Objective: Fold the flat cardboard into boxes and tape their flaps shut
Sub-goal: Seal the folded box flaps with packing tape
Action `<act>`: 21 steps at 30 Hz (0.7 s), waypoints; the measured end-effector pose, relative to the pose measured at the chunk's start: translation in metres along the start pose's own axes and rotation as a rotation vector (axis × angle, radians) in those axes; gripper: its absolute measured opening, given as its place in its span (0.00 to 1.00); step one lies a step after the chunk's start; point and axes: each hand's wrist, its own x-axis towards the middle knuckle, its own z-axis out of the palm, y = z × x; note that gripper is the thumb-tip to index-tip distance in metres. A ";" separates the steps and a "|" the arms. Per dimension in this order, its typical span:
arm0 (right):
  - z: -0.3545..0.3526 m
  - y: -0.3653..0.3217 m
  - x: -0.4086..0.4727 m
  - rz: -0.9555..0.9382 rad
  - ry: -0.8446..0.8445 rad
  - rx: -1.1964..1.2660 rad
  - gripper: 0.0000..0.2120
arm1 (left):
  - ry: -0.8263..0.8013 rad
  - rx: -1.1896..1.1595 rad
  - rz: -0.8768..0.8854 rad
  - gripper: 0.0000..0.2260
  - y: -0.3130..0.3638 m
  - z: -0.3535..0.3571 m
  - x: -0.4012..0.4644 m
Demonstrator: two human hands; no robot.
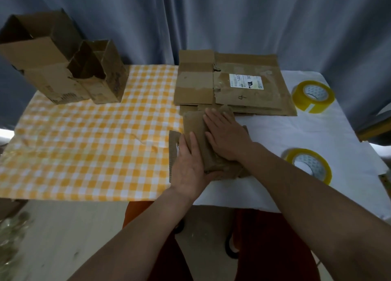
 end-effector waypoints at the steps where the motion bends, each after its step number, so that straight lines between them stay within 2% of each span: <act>1: 0.001 0.001 0.003 0.012 0.010 0.006 0.27 | -0.001 0.011 0.002 0.59 0.000 0.001 0.000; 4: 0.002 0.003 0.017 0.045 0.077 0.101 0.26 | 0.004 0.019 -0.004 0.58 0.000 0.002 0.001; 9: -0.004 0.018 0.036 0.062 0.131 0.200 0.16 | 0.010 0.047 -0.008 0.59 0.001 0.003 -0.003; 12: -0.006 0.028 0.039 0.124 0.144 0.286 0.17 | 0.011 0.039 -0.013 0.60 0.002 0.003 -0.003; 18: -0.016 0.035 0.047 0.111 -0.031 -0.005 0.19 | -0.001 0.043 0.014 0.61 -0.003 0.001 -0.005; 21: -0.012 0.018 0.051 0.072 0.065 0.011 0.19 | -0.008 0.064 0.023 0.62 -0.005 0.001 -0.002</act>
